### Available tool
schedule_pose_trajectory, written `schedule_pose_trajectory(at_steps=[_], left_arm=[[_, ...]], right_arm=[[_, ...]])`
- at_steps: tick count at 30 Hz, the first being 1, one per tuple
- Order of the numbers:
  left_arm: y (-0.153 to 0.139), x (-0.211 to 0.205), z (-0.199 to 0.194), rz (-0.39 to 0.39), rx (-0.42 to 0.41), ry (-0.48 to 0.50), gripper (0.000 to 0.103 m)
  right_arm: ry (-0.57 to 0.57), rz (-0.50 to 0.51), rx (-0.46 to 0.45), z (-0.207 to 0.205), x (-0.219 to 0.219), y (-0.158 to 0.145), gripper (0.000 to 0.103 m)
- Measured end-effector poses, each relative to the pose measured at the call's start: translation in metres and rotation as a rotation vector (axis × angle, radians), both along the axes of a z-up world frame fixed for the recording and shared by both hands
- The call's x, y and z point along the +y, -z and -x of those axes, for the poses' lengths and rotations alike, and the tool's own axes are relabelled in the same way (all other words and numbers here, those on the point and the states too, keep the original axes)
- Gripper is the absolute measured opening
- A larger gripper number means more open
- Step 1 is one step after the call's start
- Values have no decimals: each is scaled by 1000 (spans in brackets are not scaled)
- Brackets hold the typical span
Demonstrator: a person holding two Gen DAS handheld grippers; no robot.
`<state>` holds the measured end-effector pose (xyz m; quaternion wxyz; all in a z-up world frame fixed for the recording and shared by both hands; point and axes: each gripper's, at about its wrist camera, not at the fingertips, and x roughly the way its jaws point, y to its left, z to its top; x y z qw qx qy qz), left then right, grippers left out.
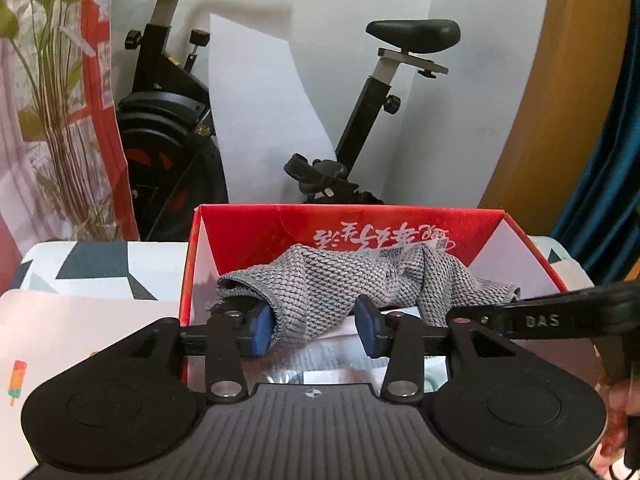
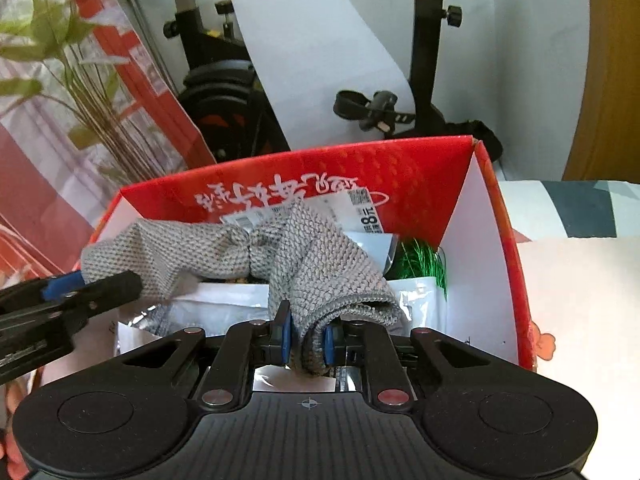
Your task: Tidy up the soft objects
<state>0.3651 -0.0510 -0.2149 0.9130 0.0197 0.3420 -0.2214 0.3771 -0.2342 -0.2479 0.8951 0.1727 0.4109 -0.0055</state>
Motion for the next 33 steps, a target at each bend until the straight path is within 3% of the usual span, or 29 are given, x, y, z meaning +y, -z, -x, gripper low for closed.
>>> schedule_pose_trajectory(at_steps=[5, 9, 11, 13, 15, 19, 21, 24, 33], left_arm=[[-4, 7, 8, 5, -19, -7, 61], [-12, 17, 17, 18, -37, -27, 73], [-18, 20, 23, 22, -60, -27, 91], [-25, 24, 32, 26, -92, -34, 97], [-34, 30, 42, 39, -129, -37, 98], [-49, 36, 58, 39, -168, -51, 103], [-57, 39, 66, 36, -178, -60, 103], [-67, 46, 78, 23, -188, -74, 103], [-108, 67, 124, -3, -247, -127, 103]], right_arm=[[6, 57, 41, -2, 4, 1, 19], [37, 106, 60, 4, 3, -5, 31], [35, 127, 56, 12, 4, -9, 40], [24, 119, 53, 21, 2, -15, 43], [33, 120, 32, 32, 1, -22, 59], [19, 138, -36, 56, 7, -45, 71], [10, 153, -68, 68, 10, -56, 88], [-2, 169, -132, 91, 14, -77, 102], [22, 211, -293, 160, 32, -133, 103]])
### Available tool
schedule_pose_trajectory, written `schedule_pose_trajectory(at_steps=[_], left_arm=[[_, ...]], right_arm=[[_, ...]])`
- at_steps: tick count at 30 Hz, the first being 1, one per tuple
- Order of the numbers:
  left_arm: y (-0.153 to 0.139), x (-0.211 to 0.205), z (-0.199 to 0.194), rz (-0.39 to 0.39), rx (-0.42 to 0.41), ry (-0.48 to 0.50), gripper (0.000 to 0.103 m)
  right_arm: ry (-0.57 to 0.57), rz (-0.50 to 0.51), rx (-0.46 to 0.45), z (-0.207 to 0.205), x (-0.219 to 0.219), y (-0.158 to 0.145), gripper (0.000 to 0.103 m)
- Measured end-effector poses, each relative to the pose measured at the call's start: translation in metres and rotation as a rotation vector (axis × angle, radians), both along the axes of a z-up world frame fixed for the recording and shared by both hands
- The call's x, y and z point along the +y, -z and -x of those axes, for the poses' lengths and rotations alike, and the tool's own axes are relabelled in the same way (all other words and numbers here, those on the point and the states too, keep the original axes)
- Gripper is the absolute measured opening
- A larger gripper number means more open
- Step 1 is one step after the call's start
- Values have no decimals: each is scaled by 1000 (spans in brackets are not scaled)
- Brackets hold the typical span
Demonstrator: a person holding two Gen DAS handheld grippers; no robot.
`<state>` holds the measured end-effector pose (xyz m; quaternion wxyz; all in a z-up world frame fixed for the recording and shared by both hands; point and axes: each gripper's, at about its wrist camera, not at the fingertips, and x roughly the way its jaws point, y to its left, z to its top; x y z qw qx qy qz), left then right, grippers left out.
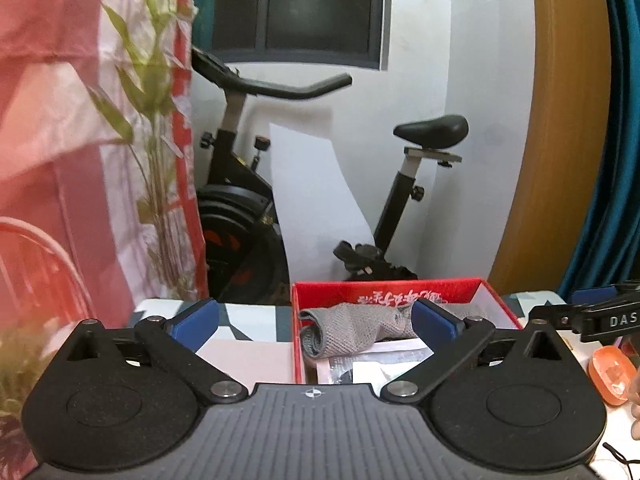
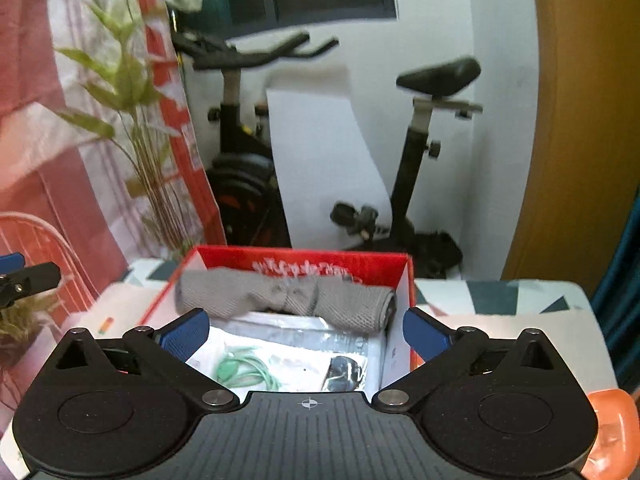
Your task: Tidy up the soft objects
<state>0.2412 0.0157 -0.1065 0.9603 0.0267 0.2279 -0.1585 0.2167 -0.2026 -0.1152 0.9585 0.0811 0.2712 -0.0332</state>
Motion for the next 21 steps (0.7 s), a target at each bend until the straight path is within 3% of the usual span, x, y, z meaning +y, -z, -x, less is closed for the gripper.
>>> schedule_pose_trajectory(at_steps=[11, 19, 21], left_arm=[[-36, 6, 73, -1, -49, -47, 103], [-58, 10, 136, -54, -153, -156, 103], [-64, 13, 149, -37, -159, -164, 103]], right_arm=[[22, 46, -152, 93, 23, -40, 103], [41, 67, -192, 152, 36, -55, 103], [52, 69, -202, 165, 39, -59, 103]])
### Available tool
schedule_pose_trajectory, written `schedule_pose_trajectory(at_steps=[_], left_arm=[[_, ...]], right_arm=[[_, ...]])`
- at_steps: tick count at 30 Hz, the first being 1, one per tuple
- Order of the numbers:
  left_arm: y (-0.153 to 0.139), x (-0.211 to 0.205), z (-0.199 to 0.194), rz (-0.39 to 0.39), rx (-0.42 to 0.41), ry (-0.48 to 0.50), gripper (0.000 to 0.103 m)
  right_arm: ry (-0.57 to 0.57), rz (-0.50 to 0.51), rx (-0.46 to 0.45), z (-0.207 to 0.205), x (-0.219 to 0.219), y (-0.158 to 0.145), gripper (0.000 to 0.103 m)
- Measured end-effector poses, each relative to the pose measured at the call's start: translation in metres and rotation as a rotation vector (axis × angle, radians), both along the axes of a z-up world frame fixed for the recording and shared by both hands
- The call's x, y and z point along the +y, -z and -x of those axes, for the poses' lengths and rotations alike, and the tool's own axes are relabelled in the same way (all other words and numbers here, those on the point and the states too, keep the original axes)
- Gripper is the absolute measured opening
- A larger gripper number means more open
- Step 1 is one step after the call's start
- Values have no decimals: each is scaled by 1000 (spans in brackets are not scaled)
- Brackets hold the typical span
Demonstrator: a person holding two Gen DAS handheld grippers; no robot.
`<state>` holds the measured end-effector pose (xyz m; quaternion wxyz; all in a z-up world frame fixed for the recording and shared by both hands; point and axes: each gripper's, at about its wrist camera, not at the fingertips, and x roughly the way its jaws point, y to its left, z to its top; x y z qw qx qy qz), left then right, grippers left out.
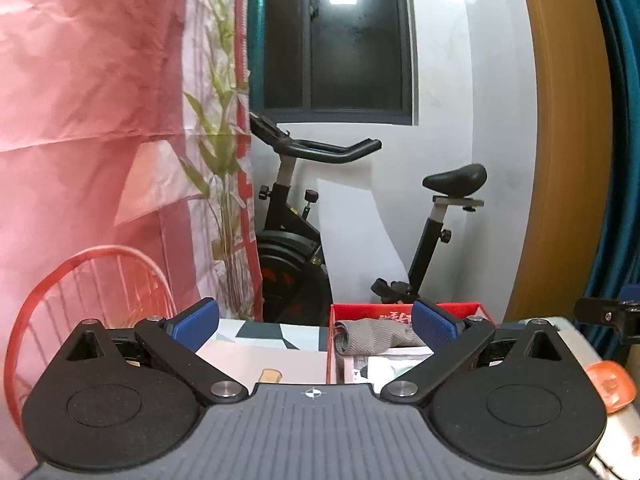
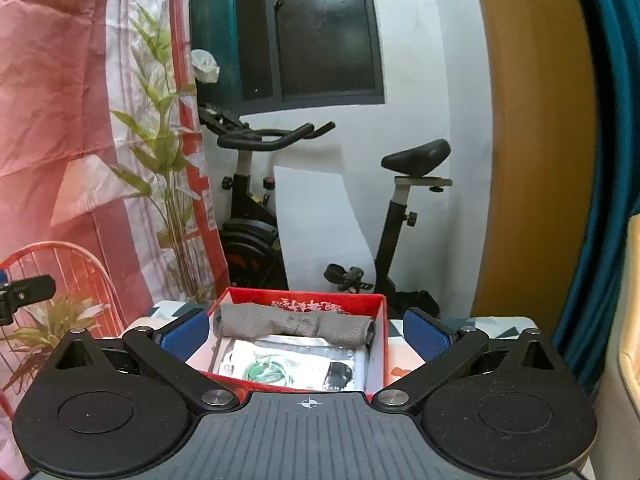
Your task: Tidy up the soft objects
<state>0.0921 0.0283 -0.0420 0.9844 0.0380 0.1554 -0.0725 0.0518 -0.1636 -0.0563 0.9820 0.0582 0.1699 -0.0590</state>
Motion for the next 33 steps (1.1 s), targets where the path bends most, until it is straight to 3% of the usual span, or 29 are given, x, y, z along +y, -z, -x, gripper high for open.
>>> schedule_pose_trajectory(at_steps=[11, 33], left_arm=[[-11, 12, 57, 30, 28, -41, 103], [-13, 12, 76, 44, 8, -73, 103]], right_arm=[[3, 21, -56, 46, 20, -11, 103], [23, 46, -38, 48, 24, -10, 103]])
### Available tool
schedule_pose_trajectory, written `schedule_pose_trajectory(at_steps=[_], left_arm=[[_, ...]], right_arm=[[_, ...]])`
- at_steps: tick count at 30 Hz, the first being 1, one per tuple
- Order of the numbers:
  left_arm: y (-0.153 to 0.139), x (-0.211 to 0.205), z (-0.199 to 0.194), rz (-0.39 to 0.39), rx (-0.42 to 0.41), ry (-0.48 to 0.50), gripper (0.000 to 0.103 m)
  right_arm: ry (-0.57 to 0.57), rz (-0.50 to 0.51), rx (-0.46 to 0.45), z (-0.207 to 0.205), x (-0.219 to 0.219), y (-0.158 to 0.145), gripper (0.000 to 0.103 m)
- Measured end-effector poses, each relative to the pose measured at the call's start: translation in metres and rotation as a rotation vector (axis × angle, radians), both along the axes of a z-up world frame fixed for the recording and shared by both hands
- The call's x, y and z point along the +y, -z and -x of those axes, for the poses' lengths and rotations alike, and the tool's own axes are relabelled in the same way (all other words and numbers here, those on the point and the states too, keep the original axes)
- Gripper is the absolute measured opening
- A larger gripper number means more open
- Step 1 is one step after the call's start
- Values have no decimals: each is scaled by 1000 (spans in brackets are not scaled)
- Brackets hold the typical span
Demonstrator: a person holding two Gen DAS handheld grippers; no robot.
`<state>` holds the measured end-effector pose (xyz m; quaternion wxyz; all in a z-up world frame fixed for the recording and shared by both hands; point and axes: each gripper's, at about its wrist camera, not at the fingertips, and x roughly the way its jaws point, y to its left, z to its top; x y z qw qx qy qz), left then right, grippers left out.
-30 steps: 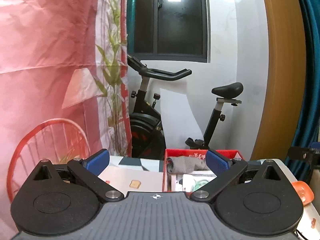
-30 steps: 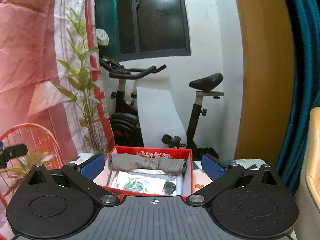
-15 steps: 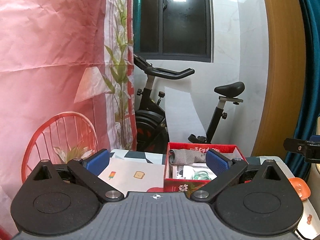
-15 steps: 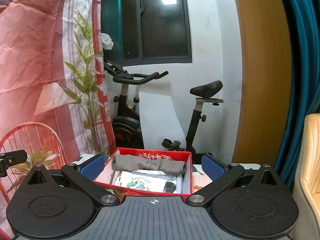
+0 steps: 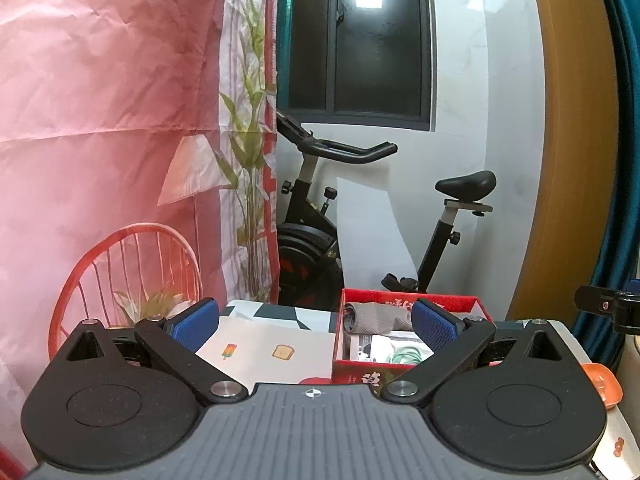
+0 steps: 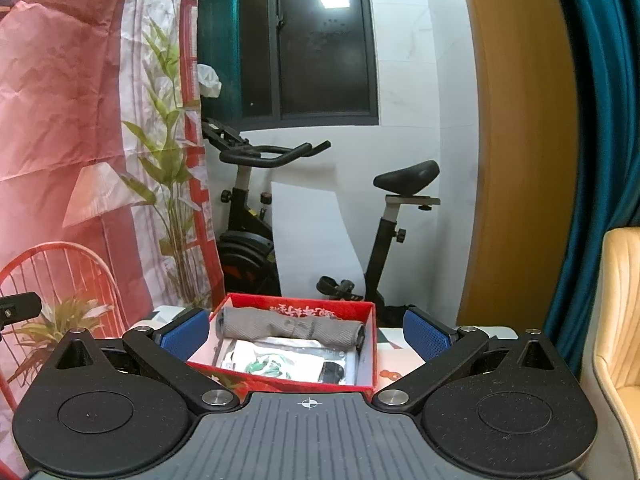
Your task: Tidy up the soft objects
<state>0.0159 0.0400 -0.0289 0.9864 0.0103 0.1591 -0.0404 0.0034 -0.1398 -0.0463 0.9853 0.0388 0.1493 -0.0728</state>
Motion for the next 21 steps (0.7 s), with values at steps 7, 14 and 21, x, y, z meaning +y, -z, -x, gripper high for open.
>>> schedule_pose_trajectory(at_steps=[7, 14, 21], left_arm=[[0, 2, -1, 9, 8, 3, 103], [0, 5, -3, 19, 16, 7, 103], [2, 7, -4, 21, 7, 12, 103]], right_arm=[[3, -1, 2, -2, -1, 1, 103], [2, 2, 7, -4, -2, 2, 103], [-1, 3, 10, -3, -2, 5, 103]])
